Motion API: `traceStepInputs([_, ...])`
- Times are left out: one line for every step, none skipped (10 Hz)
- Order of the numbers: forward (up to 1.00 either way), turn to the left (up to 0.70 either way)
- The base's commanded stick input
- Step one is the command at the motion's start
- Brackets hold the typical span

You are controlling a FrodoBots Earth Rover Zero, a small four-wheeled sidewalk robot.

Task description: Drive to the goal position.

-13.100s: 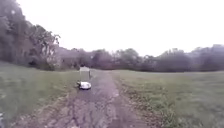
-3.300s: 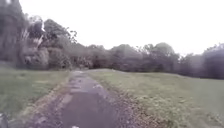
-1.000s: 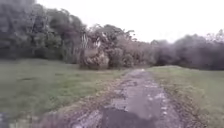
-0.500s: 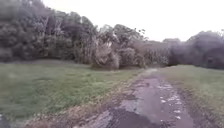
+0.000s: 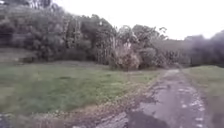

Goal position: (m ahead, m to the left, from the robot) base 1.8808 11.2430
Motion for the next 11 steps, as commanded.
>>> traceStepInputs([0.0,0.45])
traceStepInputs([0.0,0.45])
traceStepInputs([0.0,0.45])
traceStepInputs([0.0,0.45])
traceStepInputs([0.0,0.45])
traceStepInputs([0.0,0.45])
traceStepInputs([0.0,0.45])
traceStepInputs([0.0,0.45])
traceStepInputs([0.0,0.45])
traceStepInputs([0.0,0.45])
traceStepInputs([0.0,0.45])
